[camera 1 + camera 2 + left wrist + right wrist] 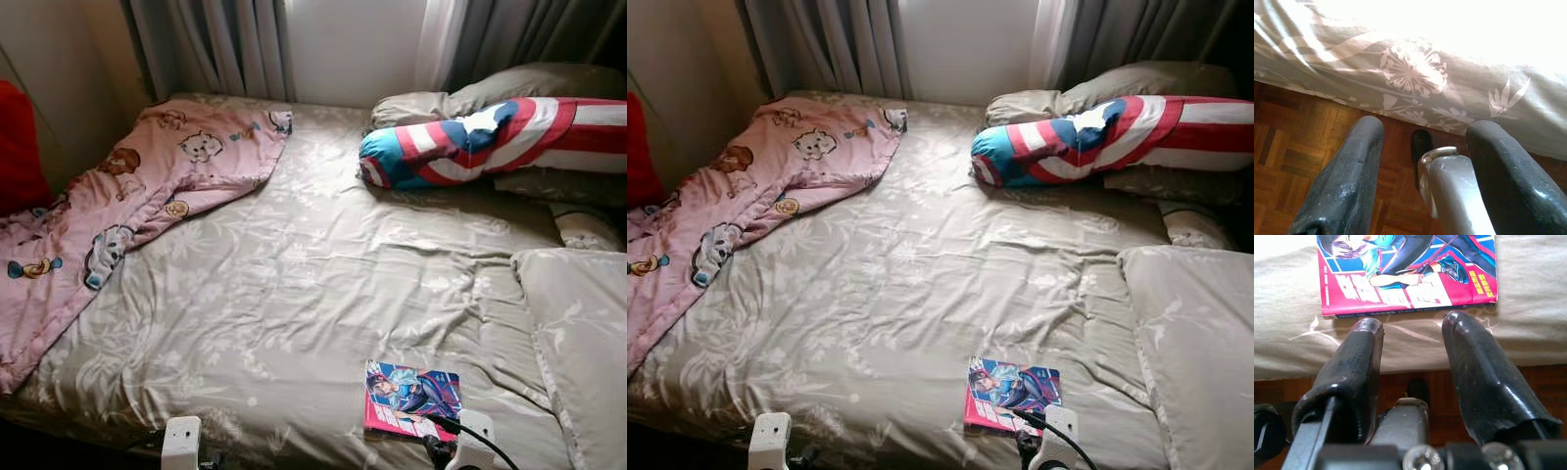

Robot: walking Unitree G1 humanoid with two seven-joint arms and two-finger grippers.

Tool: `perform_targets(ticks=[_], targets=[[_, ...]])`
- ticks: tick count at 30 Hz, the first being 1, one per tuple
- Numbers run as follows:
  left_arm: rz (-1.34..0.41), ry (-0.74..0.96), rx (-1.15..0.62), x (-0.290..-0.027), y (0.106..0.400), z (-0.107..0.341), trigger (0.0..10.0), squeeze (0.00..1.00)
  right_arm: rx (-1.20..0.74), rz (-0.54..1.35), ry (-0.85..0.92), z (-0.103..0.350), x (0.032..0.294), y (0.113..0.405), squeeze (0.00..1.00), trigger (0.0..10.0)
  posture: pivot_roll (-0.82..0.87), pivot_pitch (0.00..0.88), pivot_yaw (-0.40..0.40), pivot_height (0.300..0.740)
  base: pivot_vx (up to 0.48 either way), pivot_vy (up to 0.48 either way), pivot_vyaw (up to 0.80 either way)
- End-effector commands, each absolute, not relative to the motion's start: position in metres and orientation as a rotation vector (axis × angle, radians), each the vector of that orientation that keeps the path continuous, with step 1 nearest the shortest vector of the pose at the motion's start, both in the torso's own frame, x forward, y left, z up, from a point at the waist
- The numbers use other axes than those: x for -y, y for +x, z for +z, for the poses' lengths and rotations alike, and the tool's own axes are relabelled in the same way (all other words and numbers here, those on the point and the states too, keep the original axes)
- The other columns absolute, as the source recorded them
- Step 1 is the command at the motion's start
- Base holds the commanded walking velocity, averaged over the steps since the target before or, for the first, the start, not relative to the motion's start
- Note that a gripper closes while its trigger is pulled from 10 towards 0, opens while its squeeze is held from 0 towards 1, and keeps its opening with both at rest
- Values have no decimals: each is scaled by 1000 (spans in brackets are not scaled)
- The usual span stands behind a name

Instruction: Clean up the room

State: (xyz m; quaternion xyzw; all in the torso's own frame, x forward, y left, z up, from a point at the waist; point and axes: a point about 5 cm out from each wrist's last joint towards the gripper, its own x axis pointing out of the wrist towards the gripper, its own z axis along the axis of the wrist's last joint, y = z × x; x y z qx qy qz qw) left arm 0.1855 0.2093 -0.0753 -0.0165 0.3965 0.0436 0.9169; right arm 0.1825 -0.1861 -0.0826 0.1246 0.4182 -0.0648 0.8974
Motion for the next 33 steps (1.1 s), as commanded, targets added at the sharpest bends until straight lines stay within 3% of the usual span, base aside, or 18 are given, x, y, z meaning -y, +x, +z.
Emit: perform_targets(ticks=[1,12,22,33], targets=[[91,-25,-838,-210,182,-78,10000,0,-887,-115,254,-85,182,180,0,10000,21,0,-26,740,0,0,0],[112,-17,-864,-215,177,-80,10000,0,-872,-123,254,-83,182,183,0,10000,35,41,-23,740,0,0,645],[105,-2,-903,-220,168,-83,10000,0,-899,-156,268,-87,182,176,0,10000,40,79,-17,740,0,0,0],[92,15,-899,-227,171,-80,10000,0,-887,-140,284,-87,181,176,0,10000,48,115,-12,740,0,329,0]])
